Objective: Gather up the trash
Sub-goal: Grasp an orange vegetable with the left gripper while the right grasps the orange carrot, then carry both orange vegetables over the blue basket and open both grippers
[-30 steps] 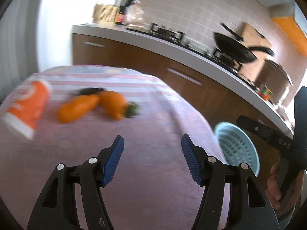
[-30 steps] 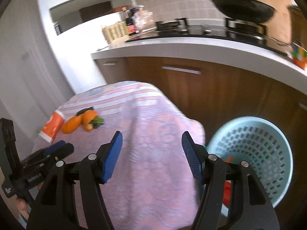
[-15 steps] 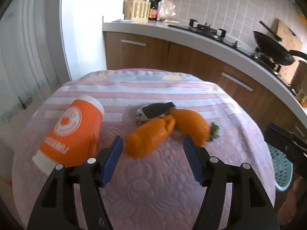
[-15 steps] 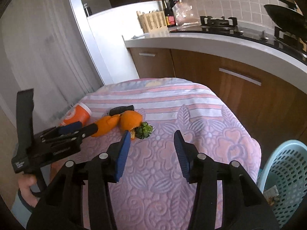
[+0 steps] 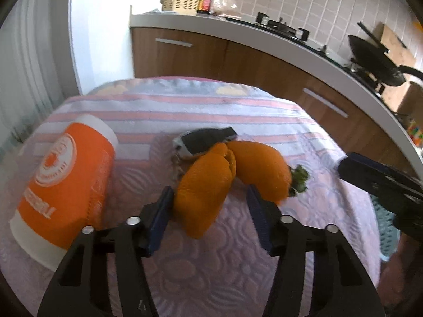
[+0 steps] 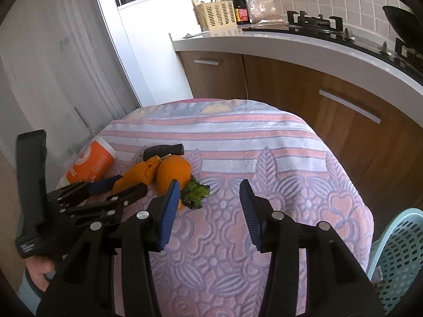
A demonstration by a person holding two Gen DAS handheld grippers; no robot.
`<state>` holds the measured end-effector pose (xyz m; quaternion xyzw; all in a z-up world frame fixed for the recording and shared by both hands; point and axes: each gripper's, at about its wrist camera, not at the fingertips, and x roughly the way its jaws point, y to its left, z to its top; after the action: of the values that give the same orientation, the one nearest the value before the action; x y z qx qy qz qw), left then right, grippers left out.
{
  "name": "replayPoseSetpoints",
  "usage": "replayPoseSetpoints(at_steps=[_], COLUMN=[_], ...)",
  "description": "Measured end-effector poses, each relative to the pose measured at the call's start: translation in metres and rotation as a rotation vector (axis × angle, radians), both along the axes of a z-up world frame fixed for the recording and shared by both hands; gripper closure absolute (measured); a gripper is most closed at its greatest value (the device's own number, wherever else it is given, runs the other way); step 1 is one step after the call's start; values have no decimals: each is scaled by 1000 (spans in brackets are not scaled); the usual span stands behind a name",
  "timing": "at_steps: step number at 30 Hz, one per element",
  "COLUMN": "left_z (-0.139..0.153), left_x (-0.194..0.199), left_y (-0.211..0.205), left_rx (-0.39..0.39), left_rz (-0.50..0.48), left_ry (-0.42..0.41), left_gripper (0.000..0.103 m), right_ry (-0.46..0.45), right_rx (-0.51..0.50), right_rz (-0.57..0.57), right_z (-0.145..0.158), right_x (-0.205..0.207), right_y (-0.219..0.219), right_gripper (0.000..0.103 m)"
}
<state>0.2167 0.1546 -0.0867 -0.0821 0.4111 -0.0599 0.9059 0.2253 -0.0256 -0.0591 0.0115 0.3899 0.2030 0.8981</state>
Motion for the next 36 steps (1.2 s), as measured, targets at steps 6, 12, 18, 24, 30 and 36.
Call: replayPoseSetpoints(at_steps=[6,12,18,24,30,36], left_z=[-8,-3,7,14,19,21], left_x=[6,-3,-18,-31,-33,-34], left_y=[-5,3,12,19,33,34], left_rx=[3,-31,-68,-85,-130,-141], left_rz=[-2,26,72,134,155,156], left_ry=[3,-46,-133,-171,-176,-185], left_gripper=[74,76,76,76,76,76], right_ry=[29,64,28,45,60,5], right_rx=[-7,-39,-24,-73,-161,-140], right_rz=[18,63,99,144,164,175], right_z=[-11,-31,-21,-23,-34,-25], right_x=[11,20,19,37,48,36], right_y=[3,14,28,61,80,75], right_gripper=[60,60,60,60,63,82])
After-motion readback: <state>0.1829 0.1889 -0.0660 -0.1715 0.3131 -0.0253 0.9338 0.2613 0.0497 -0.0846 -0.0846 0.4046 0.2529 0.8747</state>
